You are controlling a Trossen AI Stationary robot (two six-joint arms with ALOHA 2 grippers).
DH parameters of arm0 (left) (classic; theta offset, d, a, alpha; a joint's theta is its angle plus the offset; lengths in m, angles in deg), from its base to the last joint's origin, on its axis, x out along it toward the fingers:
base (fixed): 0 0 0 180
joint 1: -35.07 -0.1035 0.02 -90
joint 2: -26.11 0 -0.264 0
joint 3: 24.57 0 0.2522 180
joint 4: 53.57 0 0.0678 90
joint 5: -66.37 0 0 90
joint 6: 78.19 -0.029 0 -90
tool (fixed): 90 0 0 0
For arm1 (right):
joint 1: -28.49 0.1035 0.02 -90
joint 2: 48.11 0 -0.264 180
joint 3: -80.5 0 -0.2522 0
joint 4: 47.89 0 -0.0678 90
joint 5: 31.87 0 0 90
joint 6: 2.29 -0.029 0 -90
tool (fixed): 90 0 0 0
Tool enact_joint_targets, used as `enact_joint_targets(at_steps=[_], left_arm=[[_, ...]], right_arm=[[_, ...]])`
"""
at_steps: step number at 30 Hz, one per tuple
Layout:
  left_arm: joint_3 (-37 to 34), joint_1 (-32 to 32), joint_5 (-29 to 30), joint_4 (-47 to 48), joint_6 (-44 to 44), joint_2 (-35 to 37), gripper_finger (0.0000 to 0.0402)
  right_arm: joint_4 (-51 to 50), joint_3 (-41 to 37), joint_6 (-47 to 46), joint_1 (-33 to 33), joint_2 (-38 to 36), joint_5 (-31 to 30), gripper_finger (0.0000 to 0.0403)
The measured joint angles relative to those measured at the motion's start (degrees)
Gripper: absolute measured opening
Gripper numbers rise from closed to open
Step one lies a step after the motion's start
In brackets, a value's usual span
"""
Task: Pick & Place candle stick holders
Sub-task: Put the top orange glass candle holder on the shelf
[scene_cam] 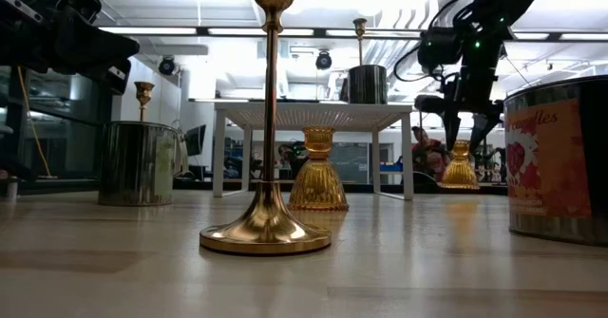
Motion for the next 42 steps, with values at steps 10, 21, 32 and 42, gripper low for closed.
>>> enact_joint_targets(at_steps=[10,21,32,42], left_arm=[[0.0,0.0,0.0,0.0,0.0,0.0,0.0],[0.0,0.0,0.0,0.0,0.0,0.0,0.0],[0.0,0.0,0.0,0.0,0.0,0.0,0.0],[0.0,0.0,0.0,0.0,0.0,0.0,0.0]], right_arm=[[-2.9,0.0,1.7,0.6,-5.1,2.9,0.0158],[-6.8,1.9,3.1,2.8,-11.6,5.1,0.0158],[-20.2,17.7,9.1,6.8,-12.0,3.9,0.0158],[-28.7,30.2,11.8,15.3,-9.2,4.2,0.0158]])
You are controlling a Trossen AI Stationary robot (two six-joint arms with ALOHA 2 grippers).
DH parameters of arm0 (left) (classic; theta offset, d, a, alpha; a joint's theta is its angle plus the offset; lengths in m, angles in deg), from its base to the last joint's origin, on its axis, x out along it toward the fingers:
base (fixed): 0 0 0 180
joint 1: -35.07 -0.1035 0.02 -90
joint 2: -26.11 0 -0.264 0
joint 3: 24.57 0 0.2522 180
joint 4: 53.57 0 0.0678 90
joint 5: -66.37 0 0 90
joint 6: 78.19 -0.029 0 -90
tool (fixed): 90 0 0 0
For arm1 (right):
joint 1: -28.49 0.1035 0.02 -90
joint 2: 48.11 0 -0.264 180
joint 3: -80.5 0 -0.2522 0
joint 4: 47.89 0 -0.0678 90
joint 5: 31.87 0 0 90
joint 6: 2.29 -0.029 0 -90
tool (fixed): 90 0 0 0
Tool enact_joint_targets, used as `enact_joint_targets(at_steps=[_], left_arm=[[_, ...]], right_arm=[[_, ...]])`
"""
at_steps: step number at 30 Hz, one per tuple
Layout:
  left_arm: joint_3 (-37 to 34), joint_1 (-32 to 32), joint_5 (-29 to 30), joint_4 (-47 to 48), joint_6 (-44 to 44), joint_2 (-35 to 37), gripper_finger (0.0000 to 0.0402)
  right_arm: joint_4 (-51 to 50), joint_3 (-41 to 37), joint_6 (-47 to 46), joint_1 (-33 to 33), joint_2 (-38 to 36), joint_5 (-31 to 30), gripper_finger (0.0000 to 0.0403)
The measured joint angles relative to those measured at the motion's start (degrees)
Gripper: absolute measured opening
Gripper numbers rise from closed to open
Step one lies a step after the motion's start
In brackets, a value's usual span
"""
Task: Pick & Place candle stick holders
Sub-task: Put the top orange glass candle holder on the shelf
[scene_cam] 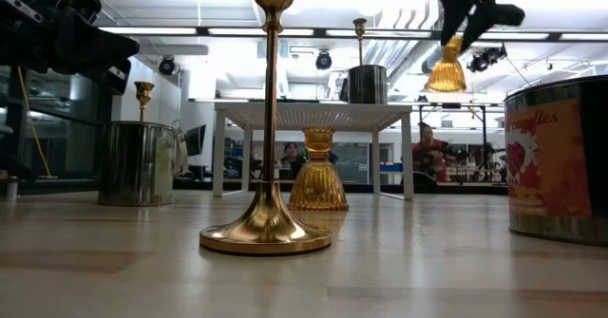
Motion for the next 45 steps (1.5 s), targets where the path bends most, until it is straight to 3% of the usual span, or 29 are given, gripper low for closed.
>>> enact_joint_targets(at_steps=[16,32,38,45], left_arm=[[0.0,0.0,0.0,0.0,0.0,0.0,0.0],[0.0,0.0,0.0,0.0,0.0,0.0,0.0],[0.0,0.0,0.0,0.0,0.0,0.0,0.0],[0.0,0.0,0.0,0.0,0.0,0.0,0.0]], right_arm=[[-1.3,17.5,-5.6,10.9,15.7,0.0,0.0158],[-0.6,31.8,-10.4,14.4,31.5,-0.4,0.0158],[-0.3,36.6,-9.7,14.3,36.3,-2.0,0.0158],[-0.4,38.5,-1.2,14.3,38.6,-3.3,0.0158]])
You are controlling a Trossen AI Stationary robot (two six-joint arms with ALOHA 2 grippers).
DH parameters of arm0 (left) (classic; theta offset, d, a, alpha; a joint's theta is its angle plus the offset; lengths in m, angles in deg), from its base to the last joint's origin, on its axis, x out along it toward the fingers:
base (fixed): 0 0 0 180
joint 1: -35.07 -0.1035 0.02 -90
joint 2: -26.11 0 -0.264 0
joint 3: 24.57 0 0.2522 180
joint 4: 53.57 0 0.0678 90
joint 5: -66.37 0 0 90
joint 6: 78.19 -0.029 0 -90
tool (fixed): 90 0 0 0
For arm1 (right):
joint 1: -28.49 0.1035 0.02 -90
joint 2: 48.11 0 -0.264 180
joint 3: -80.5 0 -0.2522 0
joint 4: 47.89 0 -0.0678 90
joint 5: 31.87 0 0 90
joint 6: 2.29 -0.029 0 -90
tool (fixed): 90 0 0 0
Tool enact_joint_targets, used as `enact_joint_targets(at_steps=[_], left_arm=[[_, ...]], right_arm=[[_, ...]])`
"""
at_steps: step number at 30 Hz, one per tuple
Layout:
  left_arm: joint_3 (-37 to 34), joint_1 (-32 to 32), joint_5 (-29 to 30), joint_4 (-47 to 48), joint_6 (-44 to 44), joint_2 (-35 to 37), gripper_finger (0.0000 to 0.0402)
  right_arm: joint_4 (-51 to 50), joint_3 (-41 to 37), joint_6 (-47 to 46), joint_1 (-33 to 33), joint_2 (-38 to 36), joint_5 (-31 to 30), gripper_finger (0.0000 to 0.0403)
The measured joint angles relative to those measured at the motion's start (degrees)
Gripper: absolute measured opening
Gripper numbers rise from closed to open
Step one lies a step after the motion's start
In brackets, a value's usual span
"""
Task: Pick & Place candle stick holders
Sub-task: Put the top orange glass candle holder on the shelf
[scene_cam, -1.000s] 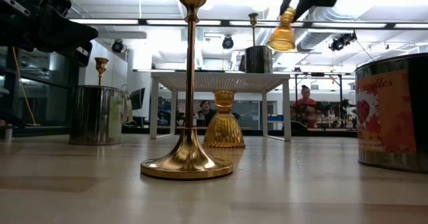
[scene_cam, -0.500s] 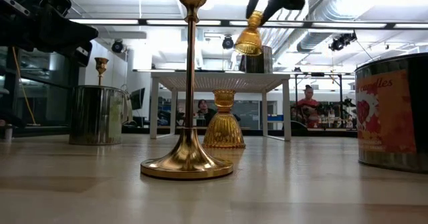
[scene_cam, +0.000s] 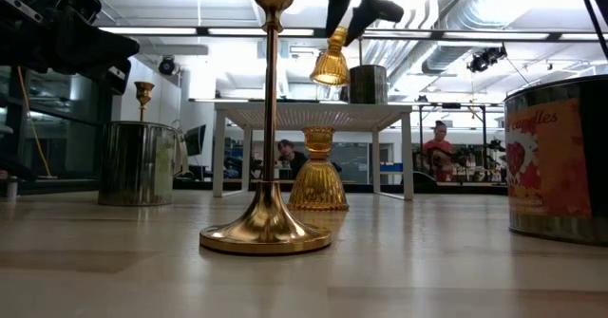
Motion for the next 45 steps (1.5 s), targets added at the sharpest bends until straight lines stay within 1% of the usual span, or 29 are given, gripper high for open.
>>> enact_joint_targets(at_steps=[4,6,9,14,19,23,29,36,45], left_arm=[[0.0,0.0,0.0,0.0,0.0,0.0,0.0],[0.0,0.0,0.0,0.0,0.0,0.0,0.0],[0.0,0.0,0.0,0.0,0.0,0.0,0.0],[0.0,0.0,0.0,0.0,0.0,0.0,0.0],[0.0,0.0,0.0,0.0,0.0,0.0,0.0],[0.0,0.0,0.0,0.0,0.0,0.0,0.0],[0.0,0.0,0.0,0.0,0.0,0.0,0.0],[0.0,0.0,0.0,0.0,0.0,0.0,0.0],[0.0,0.0,0.0,0.0,0.0,0.0,0.0]], right_arm=[[-0.3,0.0,6.0,0.0,0.0,-0.3,0.0158],[-1.0,0.0,8.4,0.0,0.3,-1.6,0.0158],[-2.5,0.0,9.8,-0.2,0.8,-2.1,0.0158],[-2.1,0.0,12.0,-0.1,1.7,-2.5,0.0158],[-1.9,0.0,5.9,-0.5,2.4,-3.4,0.0158],[-2.2,0.0,3.1,-0.6,3.0,-4.2,0.0158],[-2.2,0.0,2.4,-0.8,3.9,-4.3,0.0158],[-2.2,0.0,1.2,-0.8,3.9,-5.8,0.0158],[-2.3,-1.0,-6.1,-0.9,3.9,-6.0,0.0158]])
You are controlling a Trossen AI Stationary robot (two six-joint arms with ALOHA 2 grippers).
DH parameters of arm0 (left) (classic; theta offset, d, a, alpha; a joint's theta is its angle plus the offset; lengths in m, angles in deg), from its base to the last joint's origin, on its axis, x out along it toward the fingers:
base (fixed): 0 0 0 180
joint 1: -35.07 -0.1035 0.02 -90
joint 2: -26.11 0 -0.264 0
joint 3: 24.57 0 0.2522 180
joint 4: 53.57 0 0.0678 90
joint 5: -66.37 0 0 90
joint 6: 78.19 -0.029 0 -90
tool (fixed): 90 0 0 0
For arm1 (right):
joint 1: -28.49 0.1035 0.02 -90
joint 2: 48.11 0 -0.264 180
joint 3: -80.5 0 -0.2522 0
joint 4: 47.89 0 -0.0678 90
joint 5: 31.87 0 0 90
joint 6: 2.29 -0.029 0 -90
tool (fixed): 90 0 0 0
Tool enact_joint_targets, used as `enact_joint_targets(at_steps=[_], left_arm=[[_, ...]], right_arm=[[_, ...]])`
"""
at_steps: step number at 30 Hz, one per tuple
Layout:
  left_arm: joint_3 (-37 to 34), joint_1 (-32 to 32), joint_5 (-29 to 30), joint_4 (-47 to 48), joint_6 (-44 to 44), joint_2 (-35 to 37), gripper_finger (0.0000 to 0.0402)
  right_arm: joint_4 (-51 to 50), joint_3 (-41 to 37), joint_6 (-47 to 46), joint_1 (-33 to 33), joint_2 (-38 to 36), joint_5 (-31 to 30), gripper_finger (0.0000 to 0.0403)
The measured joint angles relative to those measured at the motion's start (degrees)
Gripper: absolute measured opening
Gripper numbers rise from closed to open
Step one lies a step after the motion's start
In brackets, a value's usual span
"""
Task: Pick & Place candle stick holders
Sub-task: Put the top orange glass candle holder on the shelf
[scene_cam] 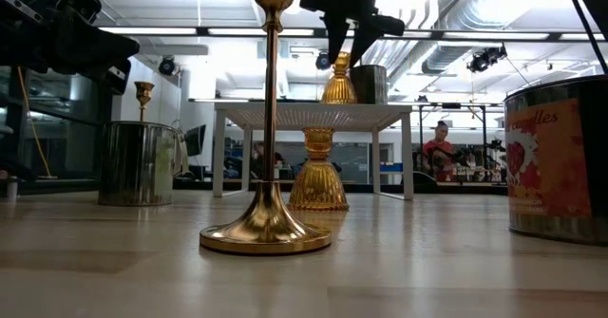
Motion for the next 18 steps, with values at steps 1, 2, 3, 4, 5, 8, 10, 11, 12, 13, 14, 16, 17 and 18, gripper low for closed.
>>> enact_joint_targets(at_steps=[1,2,3,4,5,8,10,11,12,13,14,16,17,18], left_arm=[[0.0,0.0,0.0,0.0,0.0,0.0,0.0],[0.0,0.0,0.0,0.0,0.0,0.0,0.0],[0.0,0.0,0.0,0.0,0.0,0.0,0.0],[0.0,0.0,0.0,0.0,0.0,0.0,0.0],[0.0,0.0,0.0,0.0,0.0,0.0,0.0],[0.0,0.0,0.0,0.0,0.0,0.0,0.0],[0.0,0.0,0.0,0.0,0.0,0.0,0.0],[0.0,0.0,0.0,0.0,0.0,0.0,0.0],[0.0,0.0,0.0,0.0,0.0,0.0,0.0],[0.0,0.0,0.0,0.0,0.0,0.0,0.0],[0.0,0.0,0.0,0.0,0.0,0.0,0.0],[0.0,0.0,0.0,0.0,0.0,0.0,0.0],[0.0,0.0,0.0,0.0,0.0,0.0,0.0],[0.0,0.0,0.0,0.0,0.0,0.0,0.0]], right_arm=[[0.1,-0.1,-0.2,0.0,0.0,-0.1,0.0158],[0.1,-0.1,-0.5,0.0,0.0,-0.2,0.0158],[0.1,-0.1,-1.0,0.0,0.0,-0.2,0.0158],[0.1,-0.1,-1.3,0.0,0.0,-0.4,0.0158],[0.2,-0.2,-1.4,0.0,0.0,-0.7,0.0158],[0.1,-0.2,-1.4,0.0,0.0,-1.6,0.0158],[0.1,-0.2,-1.5,0.0,0.0,-1.8,0.0158],[0.1,-0.2,-1.5,0.0,0.0,-2.0,0.0158],[0.2,-0.2,-1.5,0.0,0.2,-2.2,0.0158],[0.3,-0.2,-1.5,0.0,0.4,-2.3,0.0158],[0.3,-0.2,-1.5,0.0,0.5,-2.0,0.0158],[0.6,-0.3,-1.4,0.0,1.0,-1.4,0.0158],[0.9,-0.3,-1.5,0.0,1.2,-1.5,0.0158],[1.1,-0.3,-1.5,0.0,1.3,-1.7,0.0158]])
